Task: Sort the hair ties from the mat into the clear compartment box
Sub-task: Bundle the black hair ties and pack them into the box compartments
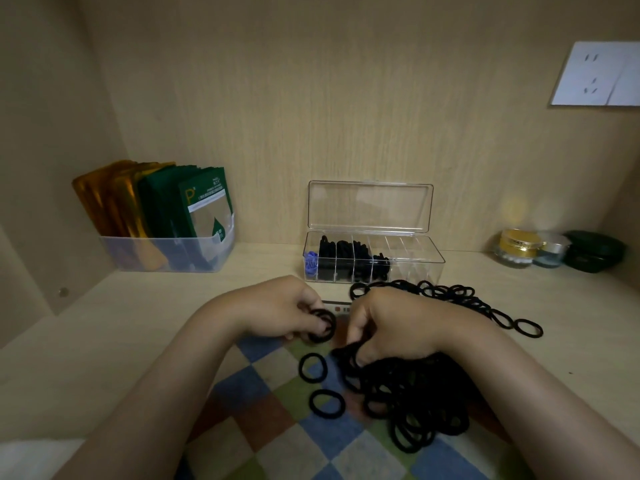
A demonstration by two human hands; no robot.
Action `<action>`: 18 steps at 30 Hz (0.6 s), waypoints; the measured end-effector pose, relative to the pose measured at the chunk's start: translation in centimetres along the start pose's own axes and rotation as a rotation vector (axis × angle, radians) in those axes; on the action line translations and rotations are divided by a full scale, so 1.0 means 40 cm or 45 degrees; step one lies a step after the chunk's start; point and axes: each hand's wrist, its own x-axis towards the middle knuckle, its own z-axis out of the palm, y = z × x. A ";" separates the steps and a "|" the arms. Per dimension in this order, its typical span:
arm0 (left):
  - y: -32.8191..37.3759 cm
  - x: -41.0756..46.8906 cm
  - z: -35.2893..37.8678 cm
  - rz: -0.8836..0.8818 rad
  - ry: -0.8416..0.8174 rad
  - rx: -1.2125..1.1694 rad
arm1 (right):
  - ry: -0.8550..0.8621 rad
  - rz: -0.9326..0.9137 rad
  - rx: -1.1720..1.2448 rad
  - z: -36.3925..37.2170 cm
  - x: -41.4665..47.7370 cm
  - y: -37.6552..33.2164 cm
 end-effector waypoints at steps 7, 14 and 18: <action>-0.016 0.052 0.045 -0.049 0.400 -0.428 | 0.345 0.113 0.567 -0.031 0.001 0.039; 0.011 0.062 0.076 0.033 0.371 -0.649 | 0.278 0.034 1.177 -0.016 0.014 0.019; 0.022 0.054 0.072 0.060 0.240 -0.958 | 0.452 0.185 1.048 -0.008 0.027 0.015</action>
